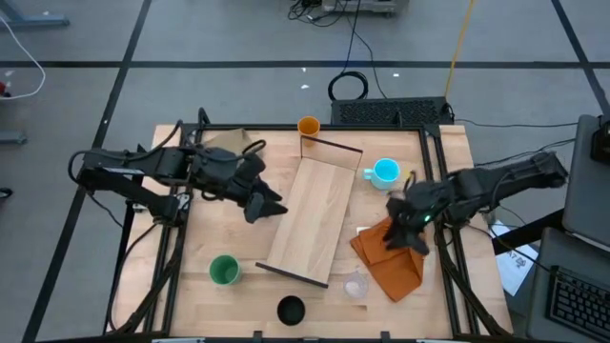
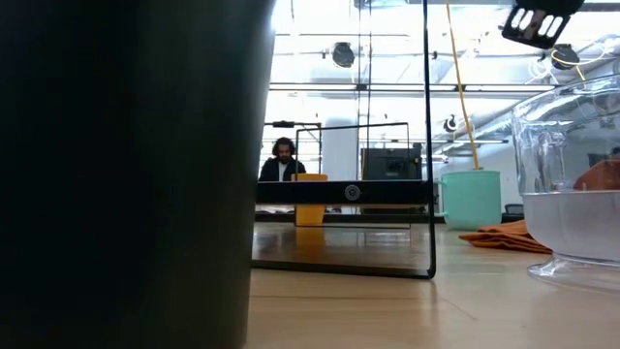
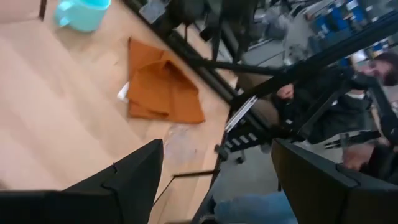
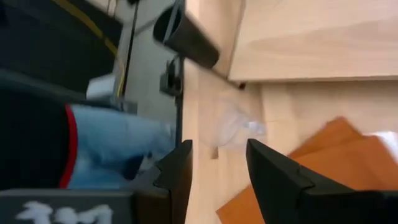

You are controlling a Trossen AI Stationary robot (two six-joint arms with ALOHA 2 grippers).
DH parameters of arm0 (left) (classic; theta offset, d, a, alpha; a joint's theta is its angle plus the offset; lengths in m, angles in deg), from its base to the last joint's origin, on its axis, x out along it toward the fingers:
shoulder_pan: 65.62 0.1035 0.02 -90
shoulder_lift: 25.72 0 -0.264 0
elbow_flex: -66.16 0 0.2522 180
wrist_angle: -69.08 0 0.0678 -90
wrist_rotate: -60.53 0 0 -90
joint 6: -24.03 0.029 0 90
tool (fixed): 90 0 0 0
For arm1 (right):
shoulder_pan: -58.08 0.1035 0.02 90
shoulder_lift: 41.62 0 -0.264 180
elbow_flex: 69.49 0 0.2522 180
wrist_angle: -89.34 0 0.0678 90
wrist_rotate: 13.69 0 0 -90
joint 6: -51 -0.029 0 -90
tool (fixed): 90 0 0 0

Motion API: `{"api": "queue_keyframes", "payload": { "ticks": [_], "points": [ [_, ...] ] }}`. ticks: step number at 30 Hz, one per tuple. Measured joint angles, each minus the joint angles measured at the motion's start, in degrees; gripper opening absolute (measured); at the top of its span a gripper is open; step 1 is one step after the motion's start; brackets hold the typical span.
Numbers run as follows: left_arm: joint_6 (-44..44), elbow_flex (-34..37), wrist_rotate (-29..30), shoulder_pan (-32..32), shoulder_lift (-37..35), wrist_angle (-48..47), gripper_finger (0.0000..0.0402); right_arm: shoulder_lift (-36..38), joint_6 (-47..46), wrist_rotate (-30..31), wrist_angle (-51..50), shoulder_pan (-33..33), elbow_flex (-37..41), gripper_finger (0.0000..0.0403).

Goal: Stack small to large cups/mugs on shelf
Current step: Put the transparent mug on the shelf

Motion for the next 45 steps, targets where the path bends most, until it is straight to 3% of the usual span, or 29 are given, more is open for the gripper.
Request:
{"api": "queue_keyframes", "payload": {
  "ticks": [3, 9, 15, 19, 23, 30, 45],
  "points": [
    [0.67, 0.0, -0.01, 0.31, 0.0, 0.7, 0.0298, -5.28, 1.53, 0.11, 3.47, 3.33, -0.49, 0.0145],
    [1.36, 0.0, -0.01, 0.57, -0.05, 0.23, 0.0298, -15.81, 8.29, 0.44, -5.47, 5.85, -6.65, 0.0146],
    [2.4, 0.0, -0.93, 0.56, -0.05, -0.7, 0.0298, -22.0, 20.11, 4.51, -7.64, 5.48, -12.66, 0.0146],
    [2.25, 0.0, -1.61, 0.56, -0.05, -0.83, 0.0298, -25.85, 29.38, 7.91, -8.34, 5.97, -13.42, 0.0146],
    [0.57, 0.0, -3.8, 0.14, -0.07, -0.81, 0.0298, -30.03, 32.69, 7.9, -12.99, 7.77, -13.41, 0.0146],
    [-1.04, 0.0, -3.16, -2.36, -0.07, -0.83, 0.0298, -32.35, 30.81, 9.29, -9.66, 11.69, -13.07, 0.0146],
    [-0.87, 0.0, -2.46, -2.81, -0.07, -1.36, 0.0298, -34.39, 25.27, 12.54, 1.18, 11.2, -13.07, 0.0146]
  ]
}}
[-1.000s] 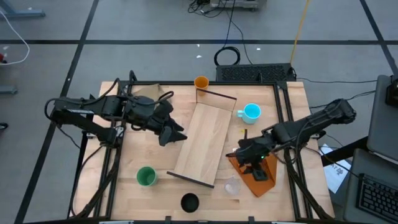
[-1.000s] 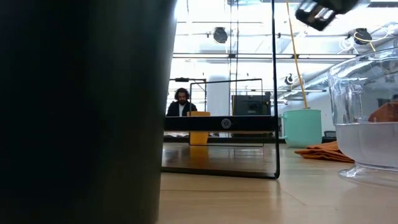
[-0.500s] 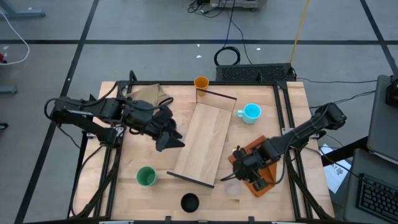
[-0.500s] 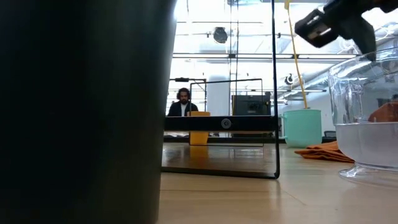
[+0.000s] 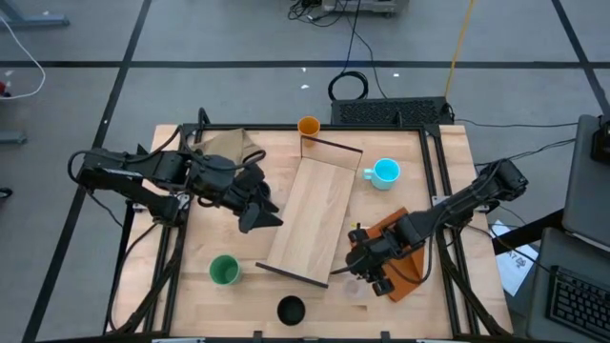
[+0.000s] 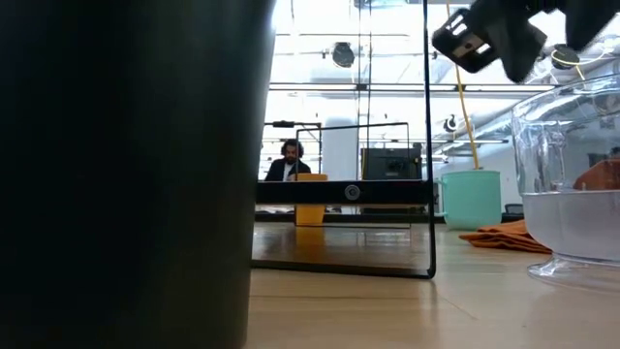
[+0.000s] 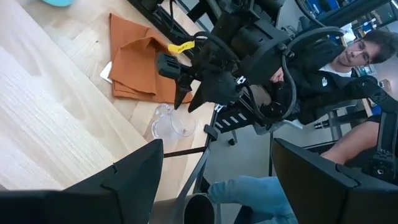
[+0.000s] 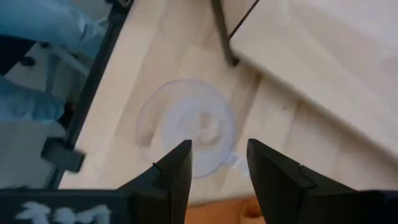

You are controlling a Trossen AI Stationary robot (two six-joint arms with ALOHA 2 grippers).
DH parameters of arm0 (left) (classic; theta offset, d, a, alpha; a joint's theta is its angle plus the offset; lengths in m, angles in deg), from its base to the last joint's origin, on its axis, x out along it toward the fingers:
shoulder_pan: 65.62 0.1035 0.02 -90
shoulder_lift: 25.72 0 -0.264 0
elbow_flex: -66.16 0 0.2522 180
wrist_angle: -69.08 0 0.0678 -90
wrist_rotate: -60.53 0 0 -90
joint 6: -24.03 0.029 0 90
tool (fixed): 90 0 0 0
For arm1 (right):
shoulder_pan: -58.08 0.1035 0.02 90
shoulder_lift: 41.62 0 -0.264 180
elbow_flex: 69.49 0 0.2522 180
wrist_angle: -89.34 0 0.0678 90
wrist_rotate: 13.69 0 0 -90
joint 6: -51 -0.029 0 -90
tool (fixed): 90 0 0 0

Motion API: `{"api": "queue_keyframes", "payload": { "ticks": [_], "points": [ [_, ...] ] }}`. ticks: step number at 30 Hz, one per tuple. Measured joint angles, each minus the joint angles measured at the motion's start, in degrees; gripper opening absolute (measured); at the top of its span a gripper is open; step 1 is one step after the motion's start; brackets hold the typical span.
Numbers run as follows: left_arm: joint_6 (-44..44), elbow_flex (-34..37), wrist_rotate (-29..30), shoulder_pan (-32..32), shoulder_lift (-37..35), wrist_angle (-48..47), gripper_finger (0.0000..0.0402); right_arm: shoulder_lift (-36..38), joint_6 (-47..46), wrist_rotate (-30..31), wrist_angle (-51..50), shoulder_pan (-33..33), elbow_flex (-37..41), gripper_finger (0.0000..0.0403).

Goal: Stack small to large cups/mugs on shelf
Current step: Put the transparent mug on the shelf

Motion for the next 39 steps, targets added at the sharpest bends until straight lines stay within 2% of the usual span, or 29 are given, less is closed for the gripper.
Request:
{"api": "queue_keyframes", "payload": {
  "ticks": [9, 22, 28, 35, 39],
  "points": [
    [-0.85, 0.02, -0.03, -0.01, 0.0, -1.1, 0.0298, -3.56, 0.17, 1.09, 1.31, -0.93, -0.02, 0.0146],
    [-1.31, 0.02, -0.35, -1.75, 0.0, -1.64, 0.0298, -7.97, 0.39, -0.63, 2.33, -0.37, 0.0, 0.0142],
    [-1.49, 0.02, -0.08, -2.12, 0.0, -1.66, 0.0298, -8.0, 0.39, -0.66, 2.1, -0.36, 0.0, 0.0102],
    [-1.51, 0.02, -0.04, -2.12, 0.0, -1.64, 0.0298, -8.0, 1.48, -0.68, 1.79, -0.36, 0.0, 0.0012],
    [-1.53, 0.02, 0.0, -2.12, 0.0, -1.64, 0.0298, -7.99, 1.96, -0.65, 1.32, -0.36, 0.0, 0.0006]
  ]
}}
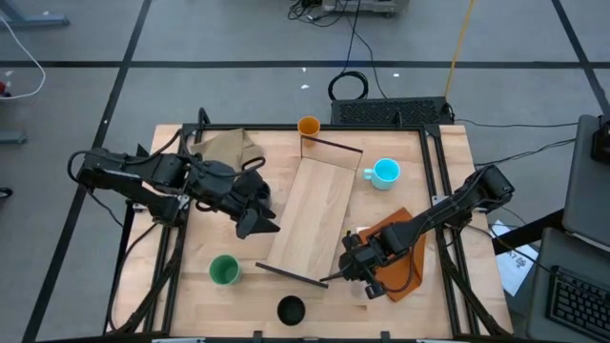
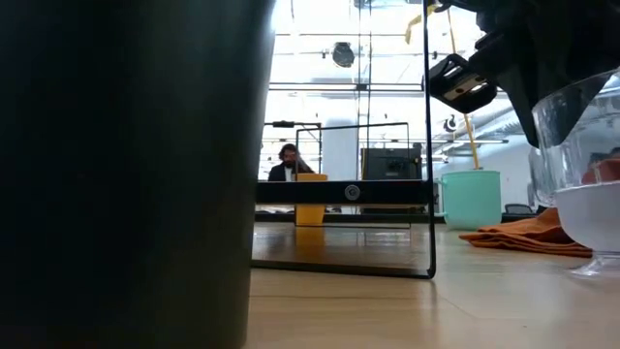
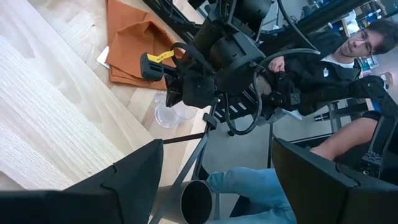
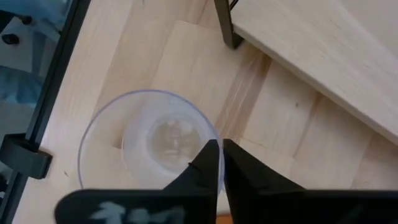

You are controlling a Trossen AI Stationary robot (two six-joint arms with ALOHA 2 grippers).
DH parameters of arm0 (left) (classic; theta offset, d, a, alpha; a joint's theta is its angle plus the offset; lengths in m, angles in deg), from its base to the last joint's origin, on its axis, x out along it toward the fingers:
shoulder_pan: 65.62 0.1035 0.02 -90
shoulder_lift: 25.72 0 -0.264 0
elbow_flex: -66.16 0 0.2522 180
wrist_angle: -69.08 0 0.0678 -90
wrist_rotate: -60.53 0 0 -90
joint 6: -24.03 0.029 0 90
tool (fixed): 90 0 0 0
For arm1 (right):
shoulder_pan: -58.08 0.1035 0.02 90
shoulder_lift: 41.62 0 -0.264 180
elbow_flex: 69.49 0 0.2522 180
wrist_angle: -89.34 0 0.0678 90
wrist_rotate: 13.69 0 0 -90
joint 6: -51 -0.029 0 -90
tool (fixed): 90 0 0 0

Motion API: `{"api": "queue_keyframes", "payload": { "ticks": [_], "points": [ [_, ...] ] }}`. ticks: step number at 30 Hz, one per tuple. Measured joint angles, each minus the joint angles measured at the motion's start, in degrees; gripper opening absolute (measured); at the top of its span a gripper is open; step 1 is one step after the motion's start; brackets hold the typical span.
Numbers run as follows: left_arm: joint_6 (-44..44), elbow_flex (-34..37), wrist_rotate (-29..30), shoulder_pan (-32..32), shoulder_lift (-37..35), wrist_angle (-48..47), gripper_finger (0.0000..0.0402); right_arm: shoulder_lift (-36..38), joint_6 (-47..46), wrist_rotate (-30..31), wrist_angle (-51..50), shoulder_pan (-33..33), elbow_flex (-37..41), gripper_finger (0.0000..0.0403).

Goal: Stack small to large cups/mugs on shelf
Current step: Put the transparent mug on the shelf

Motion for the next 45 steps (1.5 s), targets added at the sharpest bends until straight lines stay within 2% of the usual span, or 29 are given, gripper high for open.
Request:
{"api": "queue_keyframes", "payload": {
  "ticks": [9, 16, 29, 37, 45],
  "points": [
    [0.04, 0.0, 0.03, 0.0, 0.0, -0.27, 0.0298, 0.72, 1.93, 0.25, -3.43, -0.06, -0.04, 0.0001],
    [0.52, 0.02, 0.16, 0.0, 0.0, -0.37, 0.0298, 4.14, 2.28, 2.22, -5.3, -2.7, -0.44, 0.0001],
    [0.55, 0.02, 0.68, 0.0, 0.0, -1.69, 0.0298, 5.75, 6.97, 4.94, -9.72, -6.54, -8.01, 0.0],
    [1.05, 0.04, 1.43, 0.02, -0.59, -11.8, 0.0298, 5.49, 8.97, 4.87, -9.6, -8.45, -10.81, 0.0],
    [0.43, 0.07, 8.16, 0.19, -4.08, -21.01, 0.0298, 4.09, 10.44, 4.64, -7.38, -9.88, -10.93, 0.0]
  ]
}}
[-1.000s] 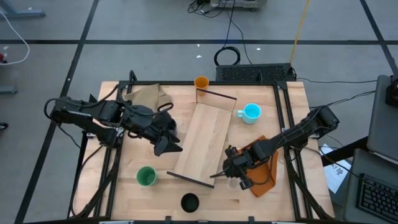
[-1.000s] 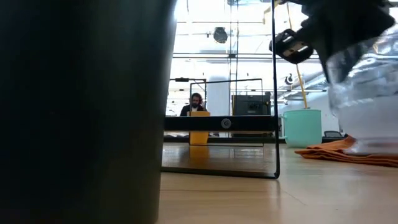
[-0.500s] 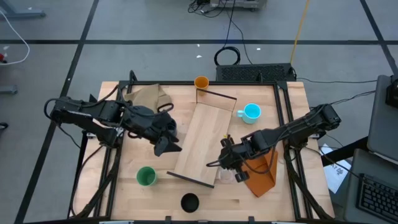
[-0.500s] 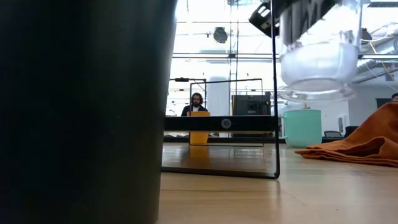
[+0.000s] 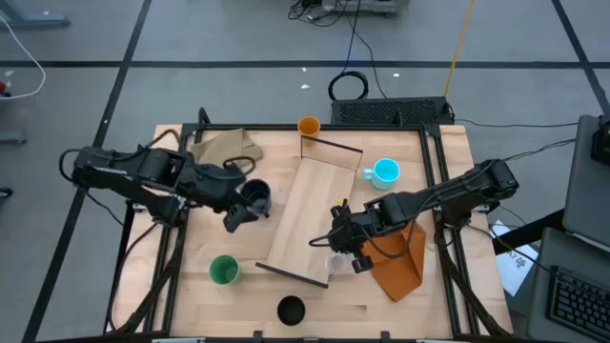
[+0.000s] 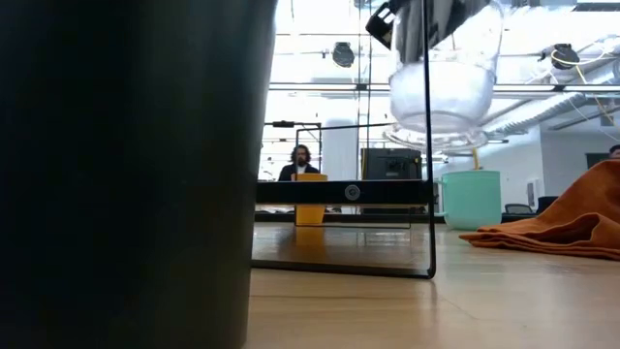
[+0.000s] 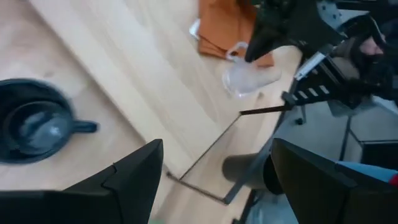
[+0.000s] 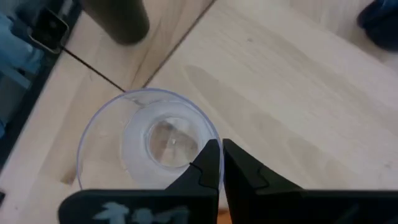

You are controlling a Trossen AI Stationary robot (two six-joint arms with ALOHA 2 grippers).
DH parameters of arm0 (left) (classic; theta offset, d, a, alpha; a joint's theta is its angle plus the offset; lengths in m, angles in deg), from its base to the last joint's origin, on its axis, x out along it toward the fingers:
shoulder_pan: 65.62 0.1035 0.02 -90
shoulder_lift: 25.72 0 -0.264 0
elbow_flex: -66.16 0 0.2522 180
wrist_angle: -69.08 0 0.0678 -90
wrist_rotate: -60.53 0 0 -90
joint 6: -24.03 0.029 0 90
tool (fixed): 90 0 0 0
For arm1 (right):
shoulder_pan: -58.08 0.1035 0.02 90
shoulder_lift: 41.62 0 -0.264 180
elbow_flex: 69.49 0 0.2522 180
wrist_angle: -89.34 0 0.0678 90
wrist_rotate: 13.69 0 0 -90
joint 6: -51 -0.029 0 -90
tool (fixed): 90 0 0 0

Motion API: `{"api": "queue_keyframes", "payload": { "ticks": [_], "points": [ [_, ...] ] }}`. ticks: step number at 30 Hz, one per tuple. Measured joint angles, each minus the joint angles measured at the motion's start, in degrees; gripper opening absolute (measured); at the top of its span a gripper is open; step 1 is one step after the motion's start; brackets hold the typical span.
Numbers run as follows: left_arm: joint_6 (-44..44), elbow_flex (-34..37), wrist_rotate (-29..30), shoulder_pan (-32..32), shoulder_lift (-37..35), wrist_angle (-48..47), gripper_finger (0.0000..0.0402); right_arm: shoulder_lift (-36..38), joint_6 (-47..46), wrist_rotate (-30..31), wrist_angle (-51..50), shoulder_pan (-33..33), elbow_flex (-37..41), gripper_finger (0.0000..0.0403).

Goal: Stack small to large cups/mugs on shelf
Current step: Put the transparent mug on the shelf

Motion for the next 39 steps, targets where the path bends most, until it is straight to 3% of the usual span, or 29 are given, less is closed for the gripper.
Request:
{"api": "queue_keyframes", "payload": {
  "ticks": [7, 16, 39],
  "points": [
    [-2.4, 0.0, 6.01, -0.01, -5.23, -3.03, 0.0298, -5.24, 3.15, -1.45, 0.61, -0.64, -4.94, 0.0],
    [-7.07, -0.02, 8.02, -0.01, -9.59, -9.47, 0.0298, -13.39, 8.41, -1.63, -3.17, -0.77, -13.72, 0.0],
    [-7.09, -0.02, 8.39, -0.01, -9.74, -9.37, 0.0298, -16.3, 9.44, -1.89, -3.05, -1.97, -14.49, 0.0]
  ]
}}
